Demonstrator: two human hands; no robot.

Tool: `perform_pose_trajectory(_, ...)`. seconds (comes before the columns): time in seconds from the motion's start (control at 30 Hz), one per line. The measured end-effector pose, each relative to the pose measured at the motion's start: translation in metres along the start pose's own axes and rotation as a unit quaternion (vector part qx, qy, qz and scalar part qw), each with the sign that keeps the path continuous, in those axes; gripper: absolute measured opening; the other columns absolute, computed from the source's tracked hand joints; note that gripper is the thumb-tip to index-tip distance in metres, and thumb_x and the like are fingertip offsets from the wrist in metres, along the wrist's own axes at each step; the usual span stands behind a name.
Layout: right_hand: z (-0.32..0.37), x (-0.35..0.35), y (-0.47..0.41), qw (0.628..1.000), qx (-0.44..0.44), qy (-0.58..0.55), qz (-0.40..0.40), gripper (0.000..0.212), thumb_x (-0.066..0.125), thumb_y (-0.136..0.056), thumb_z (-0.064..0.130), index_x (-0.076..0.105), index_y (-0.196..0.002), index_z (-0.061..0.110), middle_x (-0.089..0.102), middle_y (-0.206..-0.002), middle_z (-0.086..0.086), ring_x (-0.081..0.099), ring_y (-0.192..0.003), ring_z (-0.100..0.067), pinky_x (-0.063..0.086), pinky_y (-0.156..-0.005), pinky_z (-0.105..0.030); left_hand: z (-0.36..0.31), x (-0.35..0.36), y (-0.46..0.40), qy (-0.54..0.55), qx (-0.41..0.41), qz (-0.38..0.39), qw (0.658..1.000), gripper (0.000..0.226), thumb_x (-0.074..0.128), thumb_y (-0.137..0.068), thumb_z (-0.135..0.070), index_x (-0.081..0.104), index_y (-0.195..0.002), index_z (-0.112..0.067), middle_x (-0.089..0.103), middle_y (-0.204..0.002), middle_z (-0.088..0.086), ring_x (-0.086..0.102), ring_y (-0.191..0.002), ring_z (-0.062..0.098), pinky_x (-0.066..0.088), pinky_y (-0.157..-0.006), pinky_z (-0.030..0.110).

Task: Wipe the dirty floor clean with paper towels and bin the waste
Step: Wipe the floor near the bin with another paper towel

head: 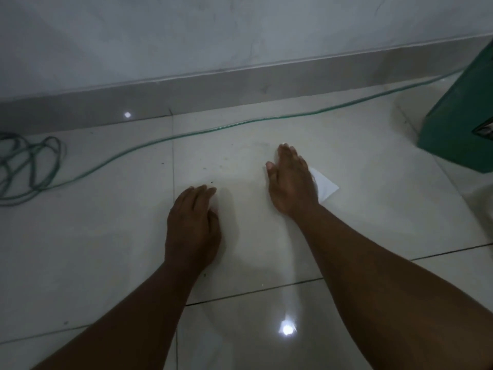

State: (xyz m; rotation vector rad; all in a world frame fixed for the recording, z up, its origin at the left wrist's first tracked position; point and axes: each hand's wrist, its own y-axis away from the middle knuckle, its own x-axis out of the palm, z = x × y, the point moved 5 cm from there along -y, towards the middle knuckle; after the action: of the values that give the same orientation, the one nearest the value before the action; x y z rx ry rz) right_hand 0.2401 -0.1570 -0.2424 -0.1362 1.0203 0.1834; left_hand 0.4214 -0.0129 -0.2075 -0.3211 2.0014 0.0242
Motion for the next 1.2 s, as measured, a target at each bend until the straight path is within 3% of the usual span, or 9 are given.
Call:
perform_pose_trajectory(0.3, 0.130, 0.075, 0.079, 0.982, -0.163, -0.065, 0.067, 0.059, 0.037, -0.103, 0.034, 0.028, -0.156, 0.009, 0.031, -0.161, -0.012, 0.025, -0.150, -0.023, 0.012, -0.124, -0.033, 0.051, -0.028, 0.018, 0.025, -0.055, -0.029, 0.998, 0.046, 0.042, -0.094, -0.022, 0.055, -0.137, -0.009, 0.054, -0.141, 0.014, 0.043, -0.135, 0.030, 0.033, -0.115, 0.044)
perform_pose_trajectory(0.4, 0.135, 0.072, 0.076, 0.961, -0.051, -0.259, 0.083, 0.050, 0.043, -0.104, 0.025, 0.038, -0.152, 0.015, 0.043, -0.155, -0.006, 0.038, -0.144, -0.018, 0.026, -0.123, -0.037, 0.056, -0.034, 0.022, 0.026, -0.067, -0.046, 0.996, 0.048, 0.044, -0.097, -0.023, 0.047, -0.143, -0.009, 0.046, -0.148, 0.013, 0.037, -0.140, 0.029, 0.028, -0.119, 0.043)
perform_pose_trajectory(0.47, 0.122, 0.048, 0.065, 0.925, 0.033, -0.380, 0.008, 0.040, 0.045, -0.103, 0.014, 0.052, -0.143, 0.013, 0.056, -0.145, -0.005, 0.050, -0.134, -0.016, 0.038, -0.117, -0.038, 0.049, -0.036, 0.021, 0.013, -0.051, -0.046, 0.998, 0.053, 0.043, -0.097, -0.029, 0.041, -0.146, -0.011, 0.041, -0.153, 0.012, 0.031, -0.144, 0.028, 0.025, -0.121, 0.043)
perform_pose_trajectory(0.57, 0.102, 0.010, 0.057, 0.928, 0.084, -0.349, -0.098, 0.037, 0.041, -0.099, 0.011, 0.066, -0.126, 0.016, 0.067, -0.128, 0.000, 0.060, -0.119, -0.012, 0.046, -0.109, -0.033, 0.022, -0.025, 0.009, -0.017, 0.036, -0.002, 0.999, 0.059, 0.042, -0.097, -0.043, 0.034, -0.151, -0.021, 0.029, -0.161, 0.005, 0.017, -0.151, 0.023, 0.016, -0.123, 0.039)
perform_pose_trajectory(0.67, 0.090, -0.009, 0.061, 0.934, 0.112, -0.328, -0.084, 0.036, 0.038, -0.100, 0.013, 0.066, -0.120, 0.021, 0.067, -0.123, 0.006, 0.058, -0.116, -0.008, 0.044, -0.104, -0.024, -0.006, 0.002, -0.010, -0.086, 0.126, 0.078, 0.985, 0.062, 0.030, -0.099, -0.056, 0.023, -0.155, -0.031, 0.010, -0.167, 0.002, 0.001, -0.154, 0.024, 0.007, -0.122, 0.042)
perform_pose_trajectory(0.8, 0.074, -0.021, 0.076, 0.949, 0.103, -0.290, -0.062, 0.035, 0.039, -0.099, 0.008, 0.067, -0.119, 0.015, 0.067, -0.124, 0.002, 0.057, -0.119, -0.011, 0.042, -0.106, -0.023, 0.002, 0.038, -0.016, -0.160, 0.102, 0.199, 0.961, 0.061, 0.008, -0.099, -0.059, -0.004, -0.156, -0.041, -0.012, -0.167, -0.002, -0.016, -0.152, 0.023, -0.001, -0.123, 0.047)
perform_pose_trajectory(0.9, 0.067, -0.027, 0.087, 0.957, 0.070, -0.273, -0.067, 0.035, 0.040, -0.098, 0.006, 0.067, -0.120, 0.013, 0.067, -0.124, 0.000, 0.056, -0.120, -0.010, 0.040, -0.107, -0.021, 0.007, 0.044, -0.013, -0.161, 0.089, 0.195, 0.963, 0.060, 0.008, -0.100, -0.057, -0.007, -0.155, -0.040, -0.015, -0.166, -0.003, -0.016, -0.152, 0.022, -0.002, -0.123, 0.046)
perform_pose_trajectory(1.1, 0.061, -0.025, 0.110, 0.960, 0.047, -0.268, -0.061, 0.035, 0.040, -0.099, 0.009, 0.067, -0.121, 0.015, 0.065, -0.124, 0.004, 0.052, -0.114, 0.001, 0.028, -0.093, 0.003, 0.021, 0.036, 0.009, -0.144, 0.022, 0.154, 0.977, 0.061, 0.015, -0.104, -0.045, -0.007, -0.158, -0.026, -0.013, -0.166, 0.000, -0.012, -0.153, 0.020, -0.003, -0.124, 0.043)
perform_pose_trajectory(1.2, 0.063, -0.024, 0.123, 0.959, 0.056, -0.272, -0.050, 0.035, 0.040, -0.099, 0.013, 0.067, -0.121, 0.018, 0.065, -0.124, 0.008, 0.050, -0.109, 0.005, 0.030, -0.089, 0.003, 0.041, 0.026, 0.033, -0.143, -0.020, 0.136, 0.980, 0.061, 0.016, -0.104, -0.044, -0.007, -0.158, -0.026, -0.013, -0.166, 0.001, -0.011, -0.153, 0.020, -0.003, -0.124, 0.043)
